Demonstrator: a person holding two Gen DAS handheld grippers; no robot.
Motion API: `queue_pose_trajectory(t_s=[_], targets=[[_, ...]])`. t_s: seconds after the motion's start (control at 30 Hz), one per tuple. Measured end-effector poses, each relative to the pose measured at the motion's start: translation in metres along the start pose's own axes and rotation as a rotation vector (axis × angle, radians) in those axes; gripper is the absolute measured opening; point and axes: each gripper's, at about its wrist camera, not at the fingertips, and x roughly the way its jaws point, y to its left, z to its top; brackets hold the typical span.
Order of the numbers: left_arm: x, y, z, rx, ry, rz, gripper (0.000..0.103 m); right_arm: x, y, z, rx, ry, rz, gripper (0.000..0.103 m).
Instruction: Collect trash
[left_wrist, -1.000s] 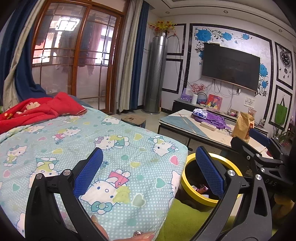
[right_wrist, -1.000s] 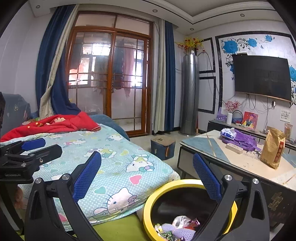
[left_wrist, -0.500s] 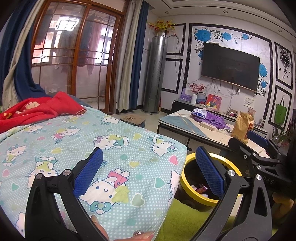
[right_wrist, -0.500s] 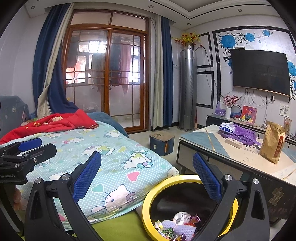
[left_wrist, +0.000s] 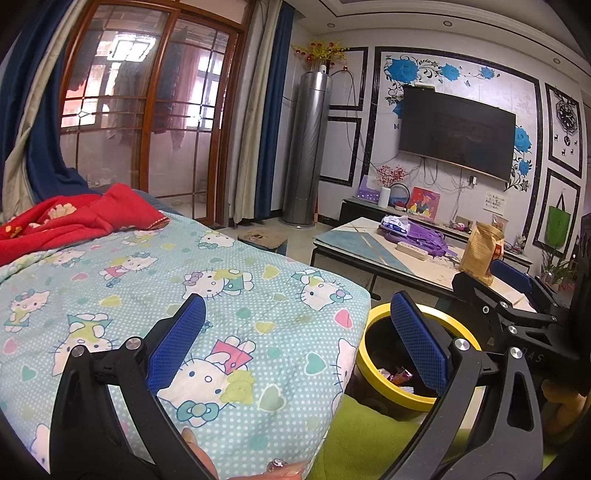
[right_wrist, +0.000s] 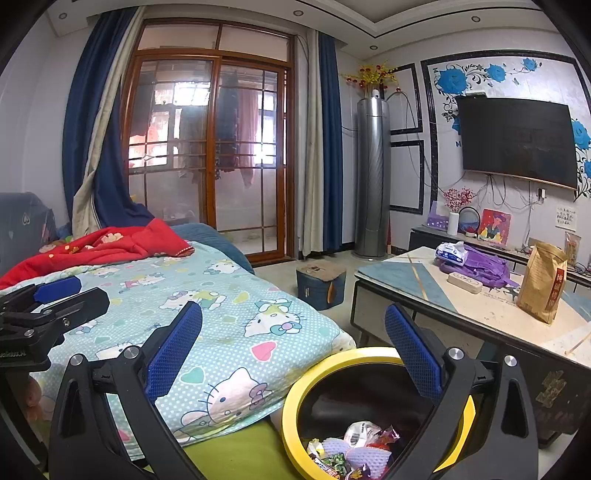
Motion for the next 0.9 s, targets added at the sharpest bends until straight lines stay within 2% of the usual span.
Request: queue_pose_trajectory(t_s=[0.37, 0.67, 0.8, 0.87, 0.9], targets=[[0.002, -0.001, -0.001, -0.001, 0.008, 0.0, 0.092, 0.0, -0.001, -0.001, 0.004, 0.0, -0.003, 0.097], [0.002, 0.004, 0.002, -0.012, 0.013, 0.049, 0.092, 0.01, -0.001, 0.005, -0.006, 0.018, -0.02, 0.097], [-0.01, 0.03, 0.01, -0.057, 0.011, 0.092, 0.092, 0.031, 0.024, 0.018, 0.023, 0.077, 0.067, 0.097], [-0.018, 0.054, 0.011, -0.076, 0.03, 0.165, 0.092, 0.046, 0.056, 0.025, 0.017, 0.125, 0.17, 0.097], [-0.026, 0.077, 0.01, -0.097, 0.046, 0.232, 0.092, 0.054, 0.074, 0.027, 0.007, 0.15, 0.215, 0.097]])
